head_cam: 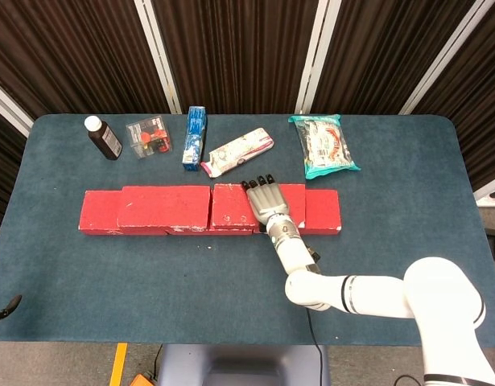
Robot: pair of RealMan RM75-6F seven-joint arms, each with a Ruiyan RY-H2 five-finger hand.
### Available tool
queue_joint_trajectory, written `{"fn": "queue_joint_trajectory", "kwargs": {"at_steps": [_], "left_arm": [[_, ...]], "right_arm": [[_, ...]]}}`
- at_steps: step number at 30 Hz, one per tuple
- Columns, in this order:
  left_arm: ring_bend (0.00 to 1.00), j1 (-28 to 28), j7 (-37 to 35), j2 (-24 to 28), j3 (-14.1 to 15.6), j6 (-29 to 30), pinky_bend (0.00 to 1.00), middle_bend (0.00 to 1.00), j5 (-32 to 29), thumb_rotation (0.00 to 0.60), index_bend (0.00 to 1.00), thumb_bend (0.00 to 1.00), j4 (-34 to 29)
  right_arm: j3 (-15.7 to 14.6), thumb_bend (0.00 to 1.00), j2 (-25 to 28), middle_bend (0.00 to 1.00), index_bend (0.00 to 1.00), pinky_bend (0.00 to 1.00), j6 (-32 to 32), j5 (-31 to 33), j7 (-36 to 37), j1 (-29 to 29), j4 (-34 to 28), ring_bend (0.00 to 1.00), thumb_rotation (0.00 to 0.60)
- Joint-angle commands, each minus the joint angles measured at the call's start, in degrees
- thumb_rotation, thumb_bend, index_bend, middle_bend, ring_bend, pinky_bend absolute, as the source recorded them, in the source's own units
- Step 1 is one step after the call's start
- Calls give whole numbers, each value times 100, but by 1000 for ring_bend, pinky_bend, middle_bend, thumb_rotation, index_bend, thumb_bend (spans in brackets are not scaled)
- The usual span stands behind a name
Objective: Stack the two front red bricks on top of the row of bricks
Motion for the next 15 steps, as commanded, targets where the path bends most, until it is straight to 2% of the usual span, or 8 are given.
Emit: {"fn": "queue_joint_trajectory", "kwargs": {"at_steps": [1, 15], "left_arm": [[0, 6, -9, 3, -4, 0, 11, 0, -5, 600, 0, 182, 6], [0, 23, 16, 4, -23, 0, 11, 0, -14, 600, 0, 183, -11]], "right_arm": [[-13, 472, -14, 304, 309, 0, -11, 19, 18, 27, 36, 148, 600], [-19, 472, -37, 304, 313, 0, 51, 115, 17, 172, 76, 147, 600]]}}
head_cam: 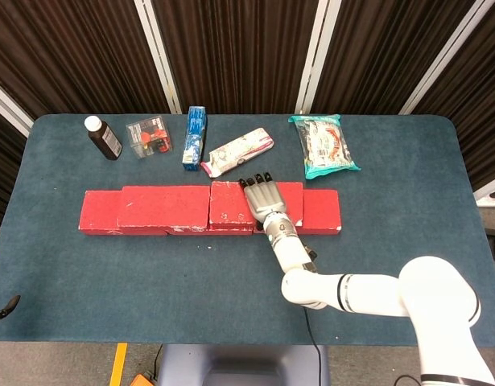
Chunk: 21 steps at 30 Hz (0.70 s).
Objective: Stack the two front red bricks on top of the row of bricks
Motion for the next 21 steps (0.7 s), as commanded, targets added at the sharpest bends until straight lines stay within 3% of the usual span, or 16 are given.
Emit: {"fn": "queue_joint_trajectory", "kwargs": {"at_steps": [1, 21], "left_arm": [[0, 4, 8, 2, -2, 10, 11, 0, 8, 600, 0, 181, -13], [0, 23, -13, 11, -19, -10, 11, 0, -17, 600, 0, 182, -24]], "right_arm": [[-8, 472, -8, 304, 313, 0, 6, 35, -19, 29, 0, 147, 600], [-12, 471, -41, 292, 304, 0, 0, 293, -107, 187, 23, 117, 600]]}}
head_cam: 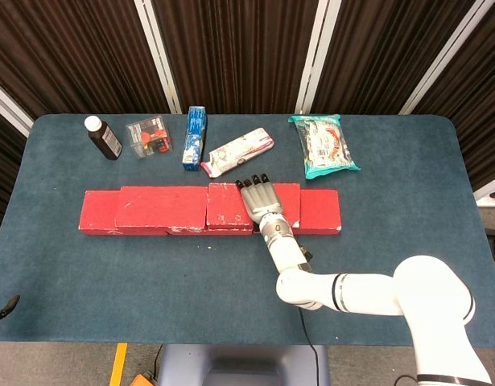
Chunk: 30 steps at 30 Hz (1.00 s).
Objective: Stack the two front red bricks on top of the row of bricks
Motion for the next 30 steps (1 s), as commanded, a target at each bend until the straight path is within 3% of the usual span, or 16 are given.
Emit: {"fn": "queue_joint_trajectory", "kwargs": {"at_steps": [1, 14, 30], "left_arm": [[0, 0, 5, -3, -6, -3, 12, 0, -11, 600, 0, 182, -2], [0, 12, 11, -4, -21, -5, 11, 0, -39, 600, 0, 184, -10], [0, 25, -6, 22, -22, -35, 11, 0, -65, 600, 0, 182, -55]], "right_arm": [[-1, 466, -2, 289, 303, 0, -14, 15, 0, 10, 7, 114, 600], [-9, 278, -49, 217, 272, 0, 6, 85, -29, 72, 70, 56, 600], [15, 174, -62, 169, 237, 0, 63, 65, -20, 83, 37, 23, 600]]}}
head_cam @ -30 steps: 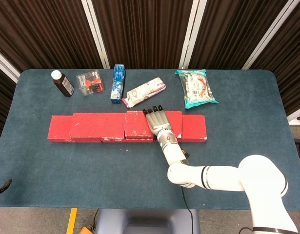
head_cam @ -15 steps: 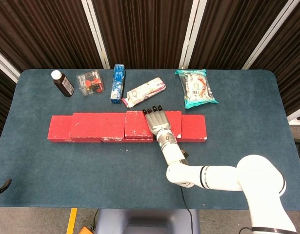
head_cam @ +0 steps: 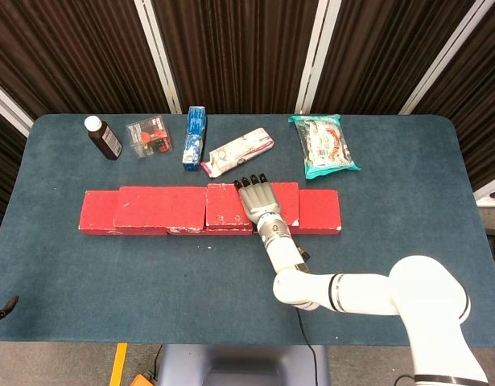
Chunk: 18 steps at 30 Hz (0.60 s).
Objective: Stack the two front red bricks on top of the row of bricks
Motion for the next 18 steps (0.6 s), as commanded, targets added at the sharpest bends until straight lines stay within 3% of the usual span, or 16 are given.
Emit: {"fn": "queue_joint_trajectory", "kwargs": {"at_steps": [1, 9, 18], "left_arm": [[0, -2, 5, 0, -1, -6, 11, 0, -3, 600, 0, 182, -3], [0, 16, -16, 6, -7, 14, 12, 0, -12, 600, 0, 183, -15], [0, 15, 5, 14, -9, -2, 12, 0, -26, 600, 0, 183, -37]], "right_arm": [[4, 165, 6, 167, 235, 0, 9, -3, 0, 0, -6, 21, 600], [12, 61, -9, 148, 214, 0, 38, 68, -35, 17, 17, 7, 600], [40, 11, -47, 126, 212, 0, 68, 58, -50, 33, 32, 0, 600]]}}
